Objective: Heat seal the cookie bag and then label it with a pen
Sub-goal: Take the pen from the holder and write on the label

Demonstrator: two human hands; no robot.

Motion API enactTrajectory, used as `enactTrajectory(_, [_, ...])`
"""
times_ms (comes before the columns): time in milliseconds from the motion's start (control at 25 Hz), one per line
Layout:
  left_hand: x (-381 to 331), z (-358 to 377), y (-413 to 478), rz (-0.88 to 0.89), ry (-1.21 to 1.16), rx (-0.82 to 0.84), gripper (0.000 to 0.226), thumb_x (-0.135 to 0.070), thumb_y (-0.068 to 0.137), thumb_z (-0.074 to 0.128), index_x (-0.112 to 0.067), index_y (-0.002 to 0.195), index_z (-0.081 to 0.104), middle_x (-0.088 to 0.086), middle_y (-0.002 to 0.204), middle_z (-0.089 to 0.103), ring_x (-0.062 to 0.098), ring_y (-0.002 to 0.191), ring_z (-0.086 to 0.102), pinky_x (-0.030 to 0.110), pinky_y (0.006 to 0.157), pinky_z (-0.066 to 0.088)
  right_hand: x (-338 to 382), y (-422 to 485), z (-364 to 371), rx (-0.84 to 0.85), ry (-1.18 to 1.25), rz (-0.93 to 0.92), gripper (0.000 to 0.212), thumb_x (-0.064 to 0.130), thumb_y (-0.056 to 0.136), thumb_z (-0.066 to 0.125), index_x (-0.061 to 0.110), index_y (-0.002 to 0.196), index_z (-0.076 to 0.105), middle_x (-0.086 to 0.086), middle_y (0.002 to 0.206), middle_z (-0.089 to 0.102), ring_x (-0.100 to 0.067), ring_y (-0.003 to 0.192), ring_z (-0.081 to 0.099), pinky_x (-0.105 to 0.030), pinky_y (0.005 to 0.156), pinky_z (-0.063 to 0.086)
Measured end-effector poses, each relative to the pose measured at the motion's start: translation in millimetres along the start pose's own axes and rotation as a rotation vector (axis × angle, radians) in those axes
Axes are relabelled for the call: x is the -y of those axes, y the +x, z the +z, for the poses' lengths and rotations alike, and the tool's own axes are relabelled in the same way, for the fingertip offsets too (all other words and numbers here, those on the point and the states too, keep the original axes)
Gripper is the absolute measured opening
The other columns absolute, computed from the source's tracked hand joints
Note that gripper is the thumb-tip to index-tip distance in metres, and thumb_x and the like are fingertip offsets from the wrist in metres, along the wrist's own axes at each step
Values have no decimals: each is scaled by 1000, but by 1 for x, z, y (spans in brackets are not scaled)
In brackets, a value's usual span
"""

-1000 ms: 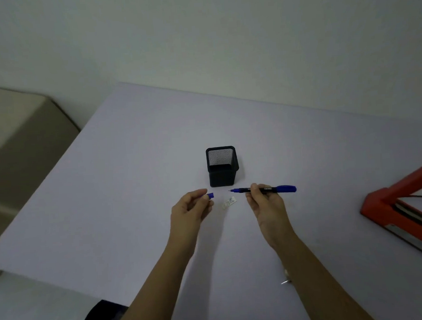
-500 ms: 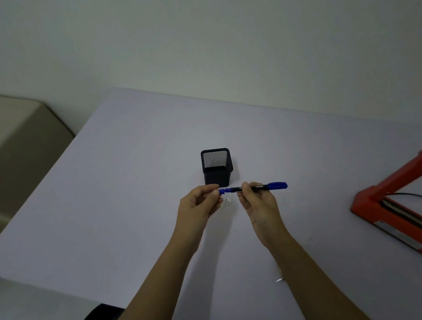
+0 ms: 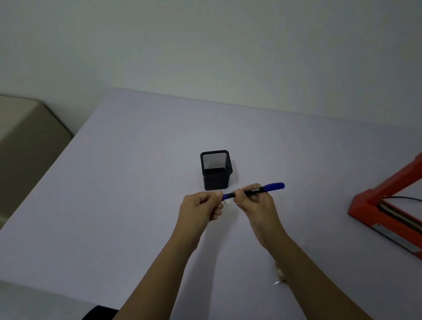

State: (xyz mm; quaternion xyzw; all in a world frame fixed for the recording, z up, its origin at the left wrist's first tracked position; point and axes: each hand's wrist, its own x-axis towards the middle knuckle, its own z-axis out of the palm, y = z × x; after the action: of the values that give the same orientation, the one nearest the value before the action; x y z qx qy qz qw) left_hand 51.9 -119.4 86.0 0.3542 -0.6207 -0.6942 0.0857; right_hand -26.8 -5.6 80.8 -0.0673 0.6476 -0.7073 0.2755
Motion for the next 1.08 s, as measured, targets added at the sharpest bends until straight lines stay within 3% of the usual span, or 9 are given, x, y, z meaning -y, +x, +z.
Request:
enactTrajectory(200, [4,-5,5,-69,-223,2,19,-14,89,58,-4,99,70,7,72,65,11,63,57,16,63,52,8,14,-6,115,-10,-5,9,11,86,62,17,91,56,-2,89,65,-14,88,64,-23,79,52])
enactTrajectory(320, [-4,-6,16,-15,-214,35,18,-18,89,60,-7,98,72,8,80,68,13,70,60,20,71,55,20,32,-13,-115,137,-42,18,14,90,56,16,106,48,-6,101,63,-13,92,63,-20,75,54])
enactTrajectory(400, [-9,-9,31,73,-68,-17,19,-26,90,58,-18,102,71,4,92,70,13,82,62,28,84,54,29,48,-17,-236,85,-135,23,11,90,58,14,108,45,-8,102,63,-11,88,66,-19,76,55])
enactTrajectory(520, [-15,-13,60,108,296,-196,37,-29,96,47,-17,130,52,0,123,60,12,107,54,24,94,41,37,77,-13,-279,-193,-284,26,13,89,60,20,107,42,-1,94,65,-11,82,67,-20,81,52])
enactTrajectory(560, [-17,-13,69,98,376,-195,33,-28,98,41,-18,128,51,0,123,59,18,111,52,24,93,40,37,87,-8,-255,-290,-333,26,13,89,59,22,107,42,-1,92,66,-12,80,67,-15,78,50])
enactTrajectory(640, [-14,-9,85,86,500,-117,20,-24,100,34,-35,94,50,-11,91,56,24,95,46,17,71,39,34,106,4,-166,-476,-387,21,12,90,56,21,105,44,-3,90,66,-15,76,65,-5,68,45])
enactTrajectory(680, [-10,-8,91,85,563,-78,23,-22,100,32,-33,84,44,-8,82,51,22,89,43,21,63,35,29,113,10,-107,-570,-382,18,13,91,55,18,106,47,-5,91,66,-17,75,64,-2,63,43])
enactTrajectory(840, [6,-9,106,117,652,-65,31,-16,100,30,-1,104,57,15,95,64,28,82,54,28,67,36,3,135,23,131,-847,-272,18,17,97,43,10,113,48,-11,102,62,-17,79,57,-8,55,43])
enactTrajectory(1080, [5,-10,107,148,625,-60,33,-16,100,30,-4,108,60,14,92,64,21,74,50,25,62,32,-1,146,32,294,-1019,-306,25,19,97,45,8,119,49,-11,104,60,-22,90,58,-28,72,49])
